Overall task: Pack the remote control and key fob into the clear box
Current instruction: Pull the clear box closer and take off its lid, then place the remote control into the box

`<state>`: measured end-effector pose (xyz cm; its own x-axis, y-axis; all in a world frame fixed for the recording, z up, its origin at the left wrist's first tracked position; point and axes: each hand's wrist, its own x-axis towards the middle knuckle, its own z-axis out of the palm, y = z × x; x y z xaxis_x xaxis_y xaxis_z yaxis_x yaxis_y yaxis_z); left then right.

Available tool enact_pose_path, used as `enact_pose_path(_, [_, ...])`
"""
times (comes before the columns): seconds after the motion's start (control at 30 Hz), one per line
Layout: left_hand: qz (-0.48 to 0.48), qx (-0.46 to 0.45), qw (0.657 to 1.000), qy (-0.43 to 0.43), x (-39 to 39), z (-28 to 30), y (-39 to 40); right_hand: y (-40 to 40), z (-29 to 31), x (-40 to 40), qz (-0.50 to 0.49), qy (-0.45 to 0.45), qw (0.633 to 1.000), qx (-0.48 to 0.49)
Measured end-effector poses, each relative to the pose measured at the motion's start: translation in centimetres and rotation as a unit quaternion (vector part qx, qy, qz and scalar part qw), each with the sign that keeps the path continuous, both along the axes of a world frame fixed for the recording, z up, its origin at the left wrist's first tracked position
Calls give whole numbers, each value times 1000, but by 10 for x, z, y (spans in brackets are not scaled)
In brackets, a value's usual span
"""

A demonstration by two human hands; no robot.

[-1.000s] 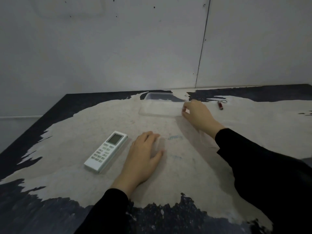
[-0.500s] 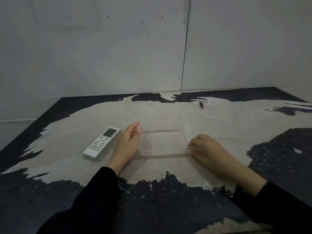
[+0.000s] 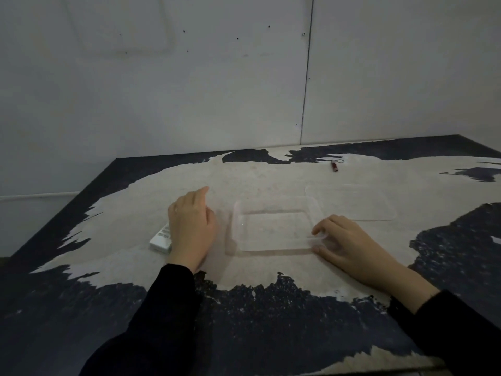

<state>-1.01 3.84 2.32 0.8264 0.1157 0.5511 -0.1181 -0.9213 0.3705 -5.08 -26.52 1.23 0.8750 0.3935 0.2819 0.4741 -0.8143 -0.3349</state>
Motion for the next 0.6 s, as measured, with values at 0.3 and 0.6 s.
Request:
enact_pose_path(0.3, [56,0,996,74,-8,13,20,0,-1,1,2,3,1000,5])
enact_pose_path(0.6, [-301,51,951,50,1,41,-47,0,0,1,0,2,1000,5])
